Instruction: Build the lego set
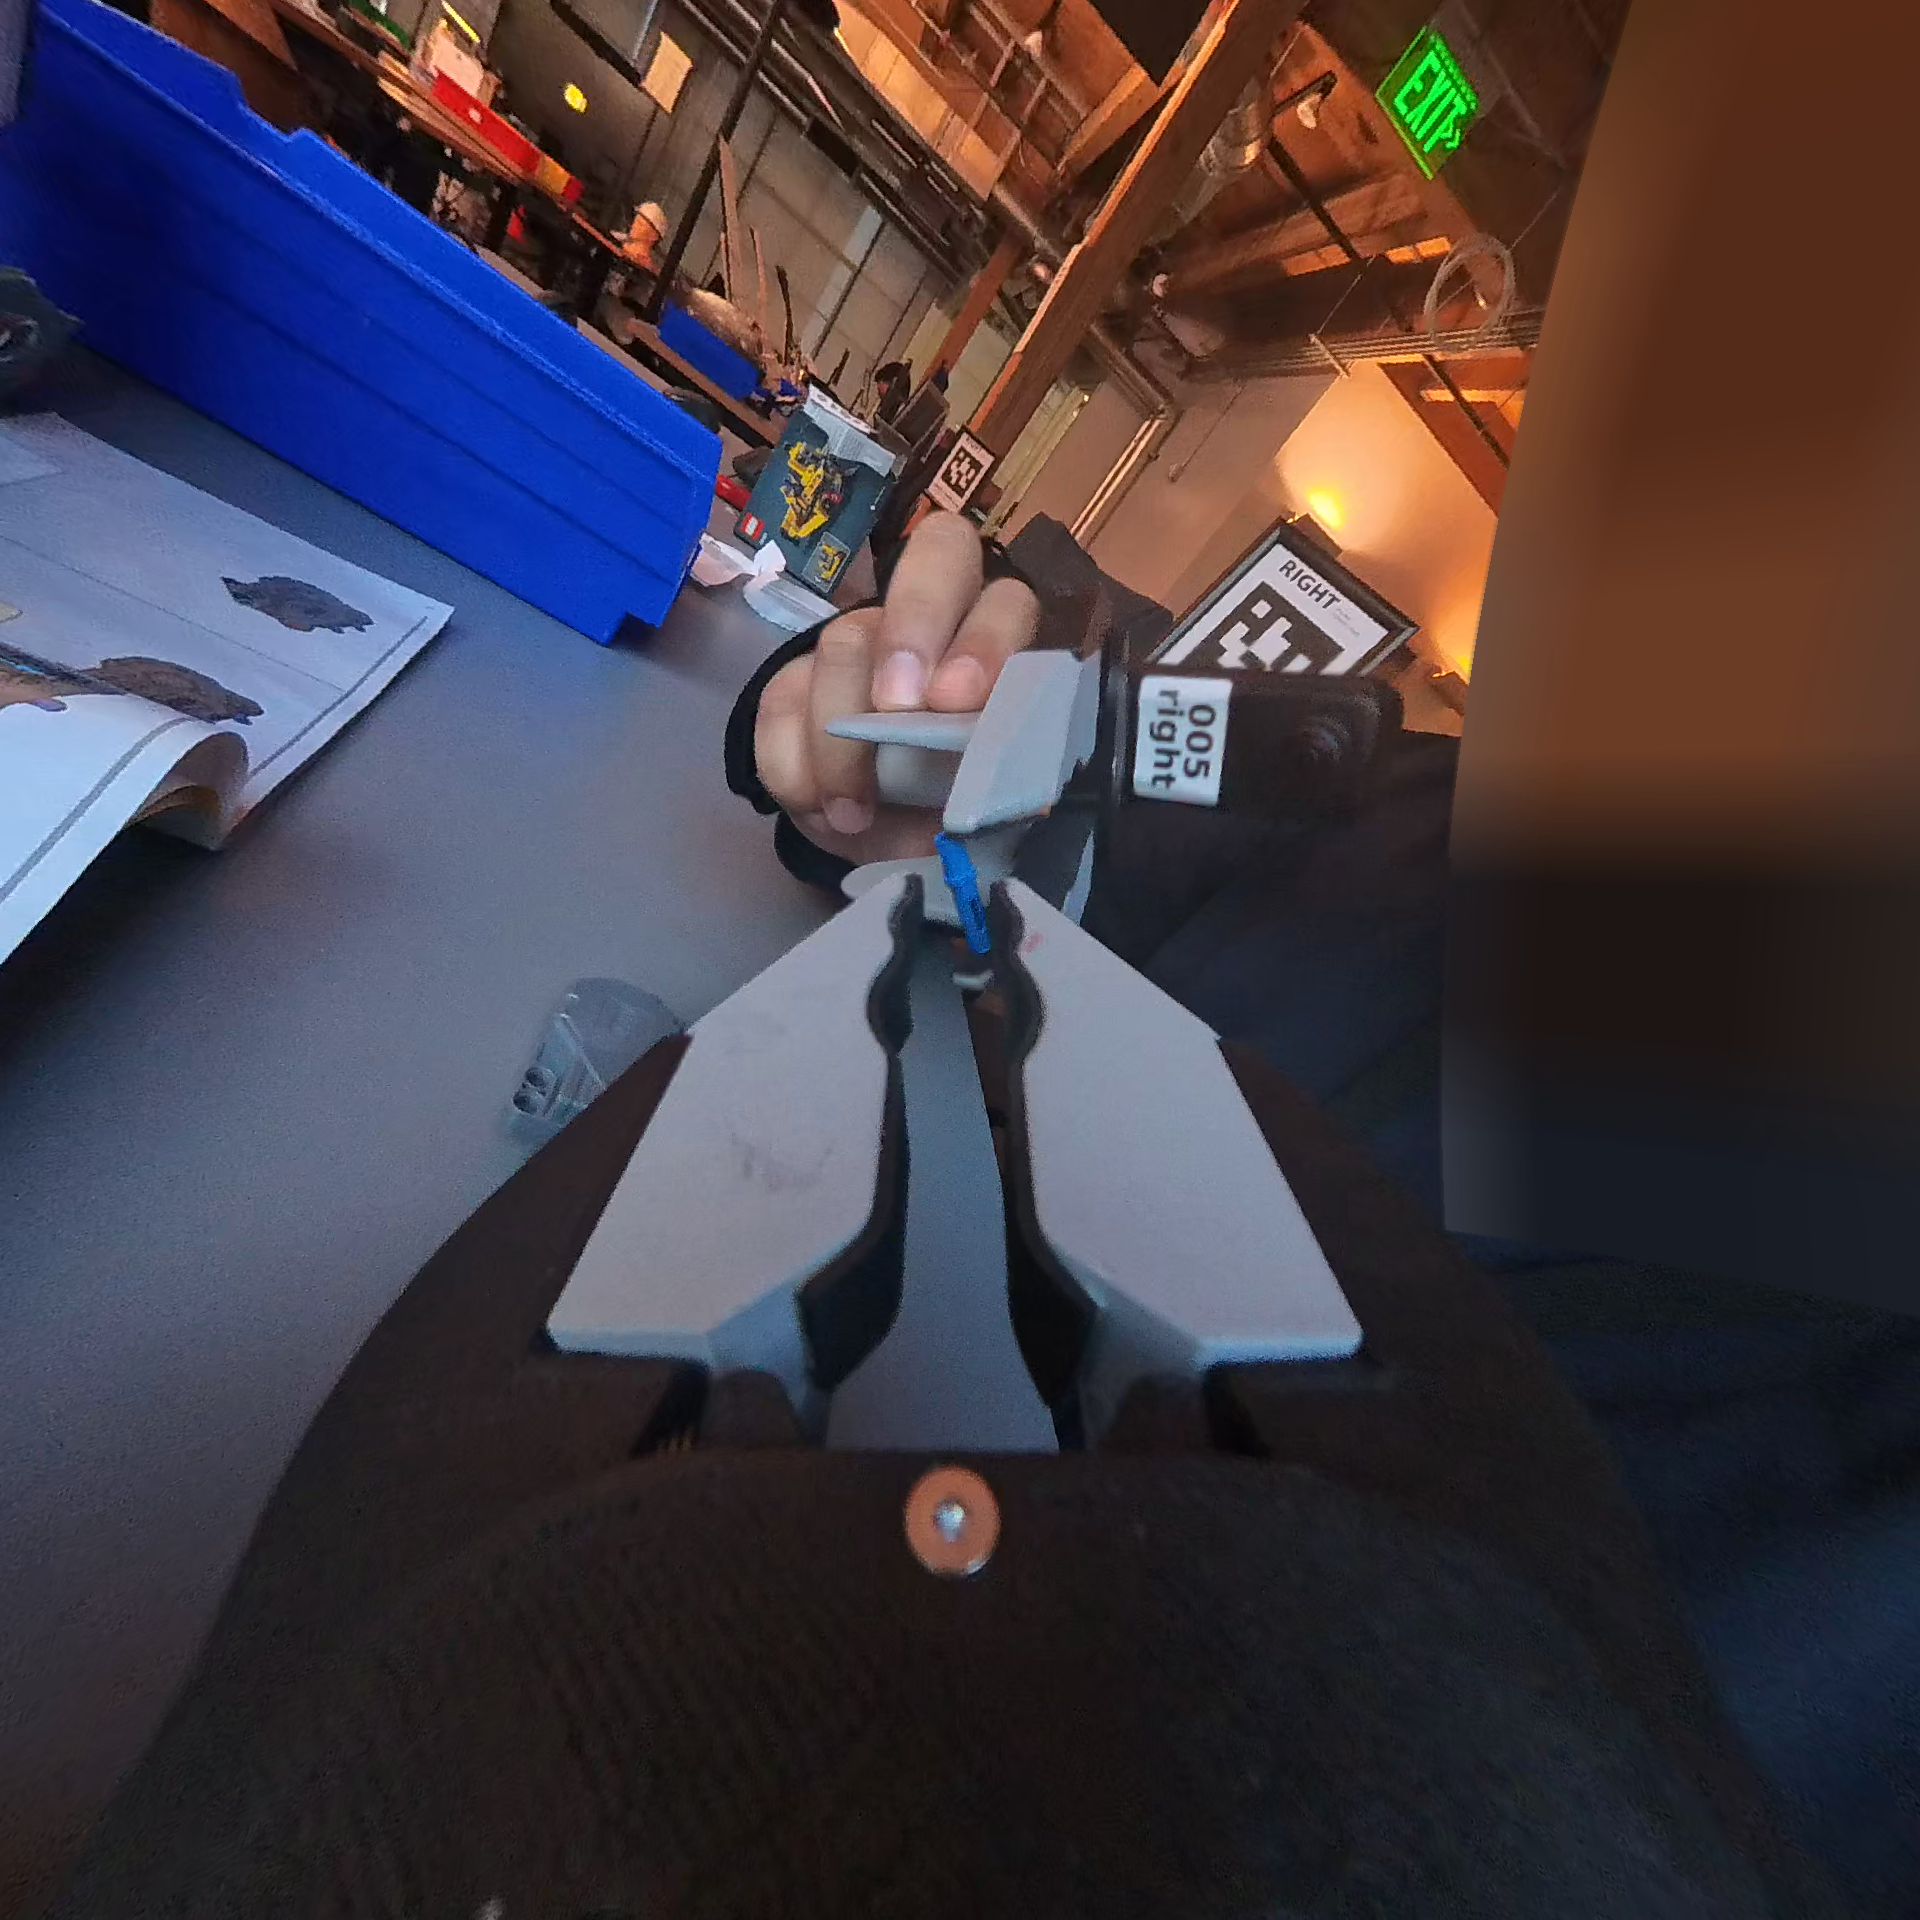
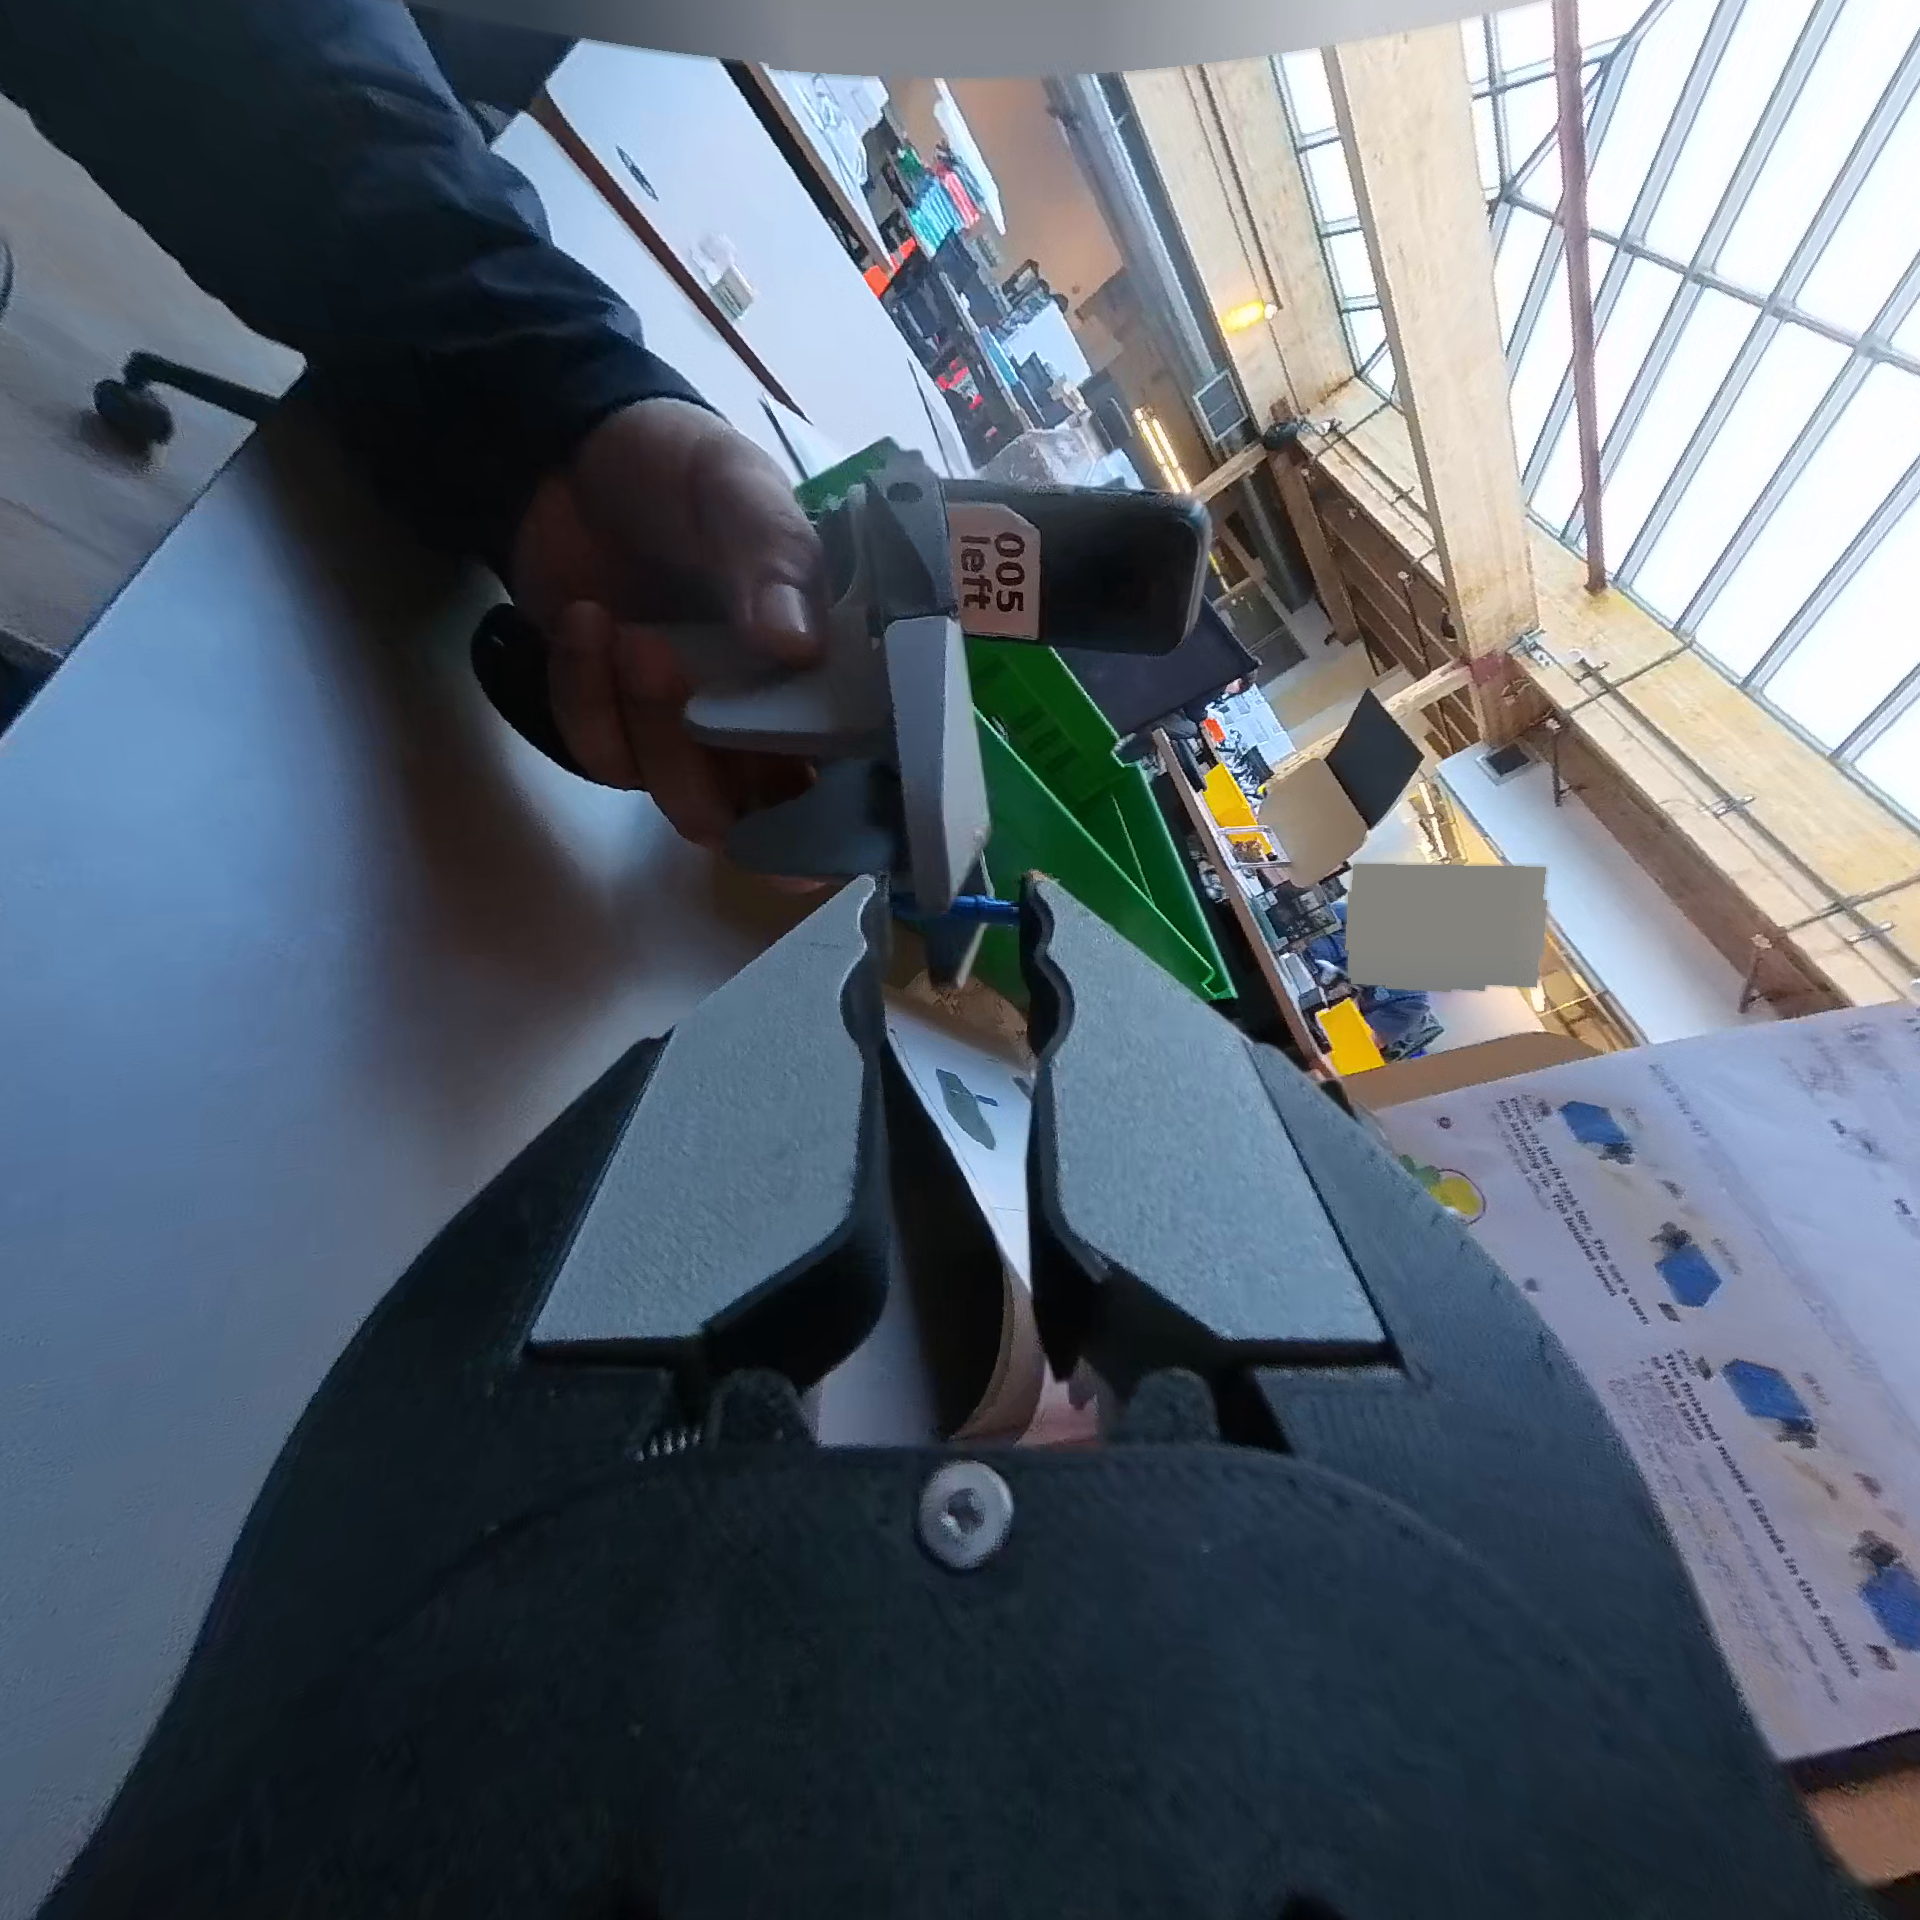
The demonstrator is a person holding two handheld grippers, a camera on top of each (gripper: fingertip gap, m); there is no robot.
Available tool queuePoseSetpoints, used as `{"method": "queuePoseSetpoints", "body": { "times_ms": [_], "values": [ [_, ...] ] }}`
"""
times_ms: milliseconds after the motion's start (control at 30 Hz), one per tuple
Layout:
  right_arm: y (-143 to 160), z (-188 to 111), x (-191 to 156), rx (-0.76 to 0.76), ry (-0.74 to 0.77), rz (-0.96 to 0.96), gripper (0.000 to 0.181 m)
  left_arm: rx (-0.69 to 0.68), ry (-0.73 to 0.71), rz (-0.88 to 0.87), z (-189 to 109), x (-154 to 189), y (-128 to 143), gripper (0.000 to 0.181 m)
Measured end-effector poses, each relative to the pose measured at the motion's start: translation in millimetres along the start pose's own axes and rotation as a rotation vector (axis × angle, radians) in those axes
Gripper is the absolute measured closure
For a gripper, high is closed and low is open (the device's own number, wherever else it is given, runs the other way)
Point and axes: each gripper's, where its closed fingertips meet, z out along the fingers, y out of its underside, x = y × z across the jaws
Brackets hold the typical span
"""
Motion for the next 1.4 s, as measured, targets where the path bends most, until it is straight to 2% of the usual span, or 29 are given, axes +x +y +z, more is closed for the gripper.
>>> {"method": "queuePoseSetpoints", "body": {
  "times_ms": [267,367,433,533,567,633,700,800,1067,1400],
  "values": [
    [3,2,0,-0.045,0.078,-0.148,0.161,-0.001,-0.012,-0.012,-1,-1,-1,0.179],
    [3,0,-3,-0.030,0.043,-0.136,0.160,-0.030,-0.051,0.039,-2,-5,2,0.180],
    [-3,-8,-4,0.050,-0.031,-0.014,0.160,-0.040,-0.086,0.090,-3,-8,3,0.180],
    [-5,-23,22,0.161,-0.071,0.302,0.176,-0.059,-0.166,0.214,-5,-11,2,0.180],
    [-2,-24,30,0.176,-0.074,0.406,0.174,-0.071,-0.203,0.268,-5,-14,2,0.179],
    [4,-22,30,0.187,-0.157,0.571,0.180,-0.089,-0.271,0.384,-4,-16,3,0.179],
    [10,-16,23,0.171,-0.234,0.701,0.172,-0.102,-0.313,0.485,-3,-14,3,0.179],
    [13,-10,15,0.163,-0.297,0.800,0.172,-0.123,-0.369,0.597,-2,-15,4,0.179],
    [10,-6,5,0.147,-0.332,0.785,0.172,-0.146,-0.447,0.724,-2,-18,5,0.179],
    [14,-1,-4,0.103,-0.334,0.724,0.180,-0.162,-0.487,0.741,-3,-22,8,0.179]
  ]
}}
